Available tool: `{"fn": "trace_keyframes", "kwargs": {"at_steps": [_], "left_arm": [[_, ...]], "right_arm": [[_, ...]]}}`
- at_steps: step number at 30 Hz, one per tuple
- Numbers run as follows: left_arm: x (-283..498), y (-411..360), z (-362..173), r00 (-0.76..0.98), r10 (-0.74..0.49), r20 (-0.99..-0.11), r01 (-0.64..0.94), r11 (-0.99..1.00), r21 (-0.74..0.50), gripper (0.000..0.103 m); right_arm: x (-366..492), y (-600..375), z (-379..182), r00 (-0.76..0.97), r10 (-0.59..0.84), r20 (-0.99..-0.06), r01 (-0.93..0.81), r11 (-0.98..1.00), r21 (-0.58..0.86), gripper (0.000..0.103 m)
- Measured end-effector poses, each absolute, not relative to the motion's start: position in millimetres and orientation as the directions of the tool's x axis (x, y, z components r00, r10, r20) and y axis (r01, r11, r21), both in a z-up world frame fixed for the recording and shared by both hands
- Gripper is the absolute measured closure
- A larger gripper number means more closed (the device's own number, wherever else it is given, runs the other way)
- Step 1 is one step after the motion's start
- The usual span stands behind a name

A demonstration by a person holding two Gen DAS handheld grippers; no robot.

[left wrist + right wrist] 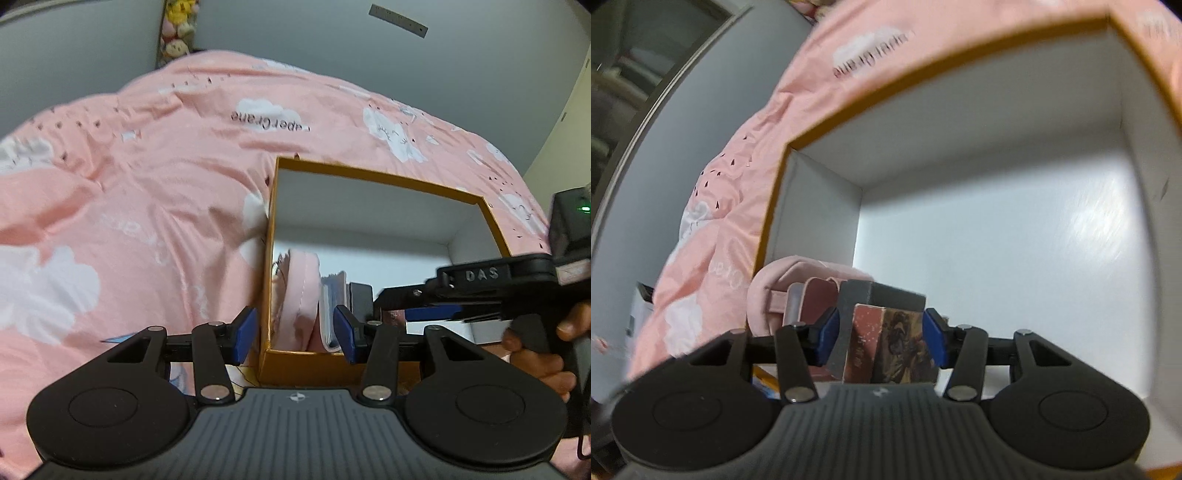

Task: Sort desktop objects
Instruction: 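Withdraw both open tools from the orange box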

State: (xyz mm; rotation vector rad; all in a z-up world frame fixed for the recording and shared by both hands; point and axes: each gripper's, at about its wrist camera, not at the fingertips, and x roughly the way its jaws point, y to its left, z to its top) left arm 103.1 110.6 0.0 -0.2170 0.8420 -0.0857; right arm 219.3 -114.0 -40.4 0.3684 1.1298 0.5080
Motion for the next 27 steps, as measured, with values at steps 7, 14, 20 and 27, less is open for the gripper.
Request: {"fn": "trace_keyframes", "kwargs": {"at_steps": [7,14,20,27], "left_arm": [[83,89,25,0.724,-0.105,-0.682,0.031,0.992,-0.120,0.050],[60,58,39,0.739,-0.155,-0.656,0.115,0.988,-0.104,0.050],[40,39,35,0.721,-0.194,-0.665,0.166,0.980,-0.106,0.050],[21,27,24,0.687,-0.200,-0.698,0.219,0.974,-0.064,0.050]], "right_arm": [[160,-115,5,0.537,0.483,-0.691,-0.413,0.865,0.283,0.044],[100,-128,25,0.627,0.485,-0.610,-0.491,0.853,0.174,0.039],[61,-144,22,0.663,0.462,-0.589,-0.481,0.866,0.139,0.034],[36,-171,3,0.683,0.359,-0.636,-0.392,0.915,0.095,0.034]]}}
